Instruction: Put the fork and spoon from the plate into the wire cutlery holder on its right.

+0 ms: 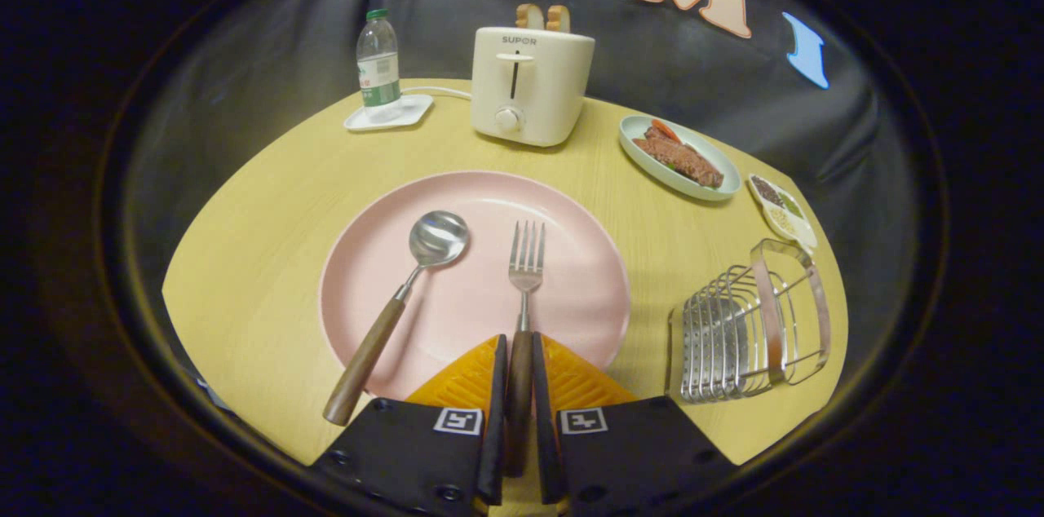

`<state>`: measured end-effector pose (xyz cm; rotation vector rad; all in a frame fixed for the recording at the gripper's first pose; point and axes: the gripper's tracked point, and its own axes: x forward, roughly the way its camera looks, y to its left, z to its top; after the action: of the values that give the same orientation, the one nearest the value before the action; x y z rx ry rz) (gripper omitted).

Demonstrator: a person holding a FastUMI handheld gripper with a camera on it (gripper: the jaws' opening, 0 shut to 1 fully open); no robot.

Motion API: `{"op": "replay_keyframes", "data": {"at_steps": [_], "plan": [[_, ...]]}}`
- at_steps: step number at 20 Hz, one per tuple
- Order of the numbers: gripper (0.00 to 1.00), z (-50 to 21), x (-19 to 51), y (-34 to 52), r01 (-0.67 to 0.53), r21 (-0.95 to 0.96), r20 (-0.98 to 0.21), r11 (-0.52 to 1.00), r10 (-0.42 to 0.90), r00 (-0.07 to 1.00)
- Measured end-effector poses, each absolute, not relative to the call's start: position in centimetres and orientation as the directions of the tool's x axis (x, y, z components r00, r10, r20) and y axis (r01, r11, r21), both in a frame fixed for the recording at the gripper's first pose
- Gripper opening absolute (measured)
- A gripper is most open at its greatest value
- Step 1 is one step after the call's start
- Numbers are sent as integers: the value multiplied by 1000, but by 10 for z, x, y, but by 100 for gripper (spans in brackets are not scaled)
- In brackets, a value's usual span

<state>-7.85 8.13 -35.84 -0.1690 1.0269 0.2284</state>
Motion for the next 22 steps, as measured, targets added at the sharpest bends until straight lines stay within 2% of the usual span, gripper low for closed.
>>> {"op": "replay_keyframes", "data": {"at_steps": [3, 11, 12, 14, 22], "plan": [[11, -358, -79, 79, -246, -21, -867, 969, 105, 487], [12, -334, -76, 74, -234, 32, -887, 972, 136, 442], [8, -341, -74, 72, -239, 30, -886, 970, 137, 443], [8, -336, -76, 69, -253, 30, -893, 967, 140, 429], [8, -290, -62, 42, -257, 45, -876, 965, 162, 454]]}}
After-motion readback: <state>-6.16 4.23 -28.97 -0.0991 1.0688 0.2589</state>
